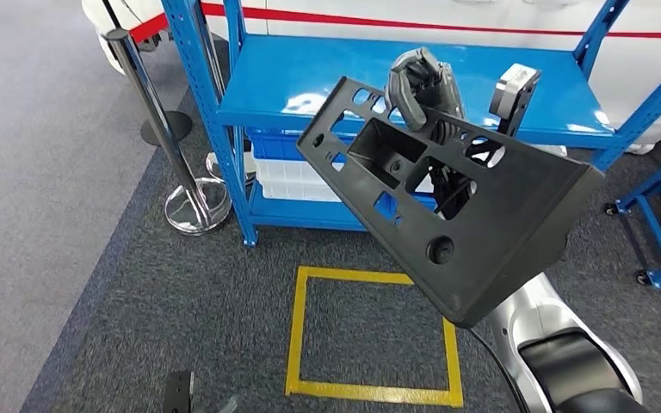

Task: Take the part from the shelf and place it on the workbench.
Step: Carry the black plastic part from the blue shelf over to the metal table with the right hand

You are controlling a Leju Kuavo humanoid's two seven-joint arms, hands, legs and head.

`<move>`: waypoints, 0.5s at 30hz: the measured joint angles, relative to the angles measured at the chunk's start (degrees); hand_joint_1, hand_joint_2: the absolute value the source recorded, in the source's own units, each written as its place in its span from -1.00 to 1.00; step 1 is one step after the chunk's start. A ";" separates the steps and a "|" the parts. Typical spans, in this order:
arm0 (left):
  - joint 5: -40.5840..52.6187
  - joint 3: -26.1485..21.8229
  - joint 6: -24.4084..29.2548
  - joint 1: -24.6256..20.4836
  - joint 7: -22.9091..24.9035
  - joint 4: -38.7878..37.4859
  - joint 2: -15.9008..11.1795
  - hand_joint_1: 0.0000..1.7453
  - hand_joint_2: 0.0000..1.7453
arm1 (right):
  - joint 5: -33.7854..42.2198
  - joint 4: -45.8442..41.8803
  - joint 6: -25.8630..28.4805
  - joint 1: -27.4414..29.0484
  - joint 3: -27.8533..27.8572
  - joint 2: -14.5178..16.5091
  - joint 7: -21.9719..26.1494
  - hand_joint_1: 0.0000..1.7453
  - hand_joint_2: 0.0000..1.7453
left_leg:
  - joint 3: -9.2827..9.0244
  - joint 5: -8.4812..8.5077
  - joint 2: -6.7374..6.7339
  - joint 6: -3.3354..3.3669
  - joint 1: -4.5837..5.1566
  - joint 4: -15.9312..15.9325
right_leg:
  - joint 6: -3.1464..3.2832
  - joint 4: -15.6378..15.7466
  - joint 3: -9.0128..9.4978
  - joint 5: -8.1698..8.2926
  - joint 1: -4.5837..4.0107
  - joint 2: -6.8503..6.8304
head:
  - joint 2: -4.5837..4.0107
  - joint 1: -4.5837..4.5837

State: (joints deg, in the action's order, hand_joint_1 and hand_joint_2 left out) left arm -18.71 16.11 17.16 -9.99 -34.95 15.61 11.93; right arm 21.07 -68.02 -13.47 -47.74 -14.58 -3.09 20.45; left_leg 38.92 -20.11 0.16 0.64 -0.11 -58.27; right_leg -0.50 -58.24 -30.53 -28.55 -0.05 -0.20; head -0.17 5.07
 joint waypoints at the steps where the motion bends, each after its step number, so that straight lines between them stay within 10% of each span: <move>1: 0.03 0.01 -0.07 0.09 0.03 -0.04 0.04 -1.00 1.00 | -0.09 -0.04 0.03 0.11 0.00 -0.03 0.03 1.00 1.00 | 0.07 0.59 0.02 -0.36 -0.02 0.33 | 0.19 0.23 -0.34 0.64 0.00 -0.02 | 0.00 -0.01; 3: 0.06 0.03 -0.19 0.23 0.13 -0.14 0.09 -1.00 1.00 | -0.33 -0.03 0.16 0.38 -0.03 -0.07 0.04 1.00 1.00 | 0.81 -0.76 0.10 -0.97 0.02 -0.58 | 0.96 1.03 -1.01 2.05 0.28 -0.33 | -0.01 0.00; 7: 0.04 0.04 -0.17 0.53 0.38 -0.33 0.02 -1.00 1.00 | -1.10 0.18 0.76 1.04 -0.07 -0.12 0.28 1.00 1.00 | 3.88 -10.84 0.07 -1.80 -0.26 -13.34 | 1.77 1.19 -4.26 5.00 0.47 -0.56 | -0.01 0.00; 9: 0.04 0.04 -0.14 0.66 0.45 -0.40 0.00 -1.00 1.00 | -1.42 0.44 0.83 1.44 -0.07 -0.12 0.45 1.00 1.00 | 2.93 -10.39 0.06 -1.93 -0.29 -16.41 | 1.63 0.91 -6.13 6.28 0.44 -0.53 | -0.01 0.00; 11: 0.05 0.04 -0.08 0.72 0.49 -0.42 -0.01 -1.00 1.00 | -1.89 0.71 1.09 1.64 -0.07 -0.13 0.86 1.00 1.00 | -1.67 -7.64 0.07 -1.71 -0.29 -11.79 | 1.35 0.53 -7.88 7.45 0.42 -0.52 | -0.01 0.00; 15: 0.20 0.04 0.23 0.75 0.52 -0.44 -0.01 -1.00 1.00 | -4.24 0.98 3.40 1.76 -0.08 -0.21 2.43 1.00 1.00 | -9.69 -8.61 0.26 -0.71 0.27 0.31 | 0.20 0.46 -9.41 9.61 0.41 -0.61 | 0.00 -0.01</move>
State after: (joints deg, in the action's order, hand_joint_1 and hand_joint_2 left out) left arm -18.51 16.15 17.40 -9.24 -34.44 15.16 11.92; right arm 16.82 -67.04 -10.07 -45.99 -14.66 -3.31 22.87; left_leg 29.23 -28.73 0.41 -0.07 0.16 -57.97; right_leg -0.30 -57.78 -39.94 -18.94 0.36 -0.81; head -0.17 5.07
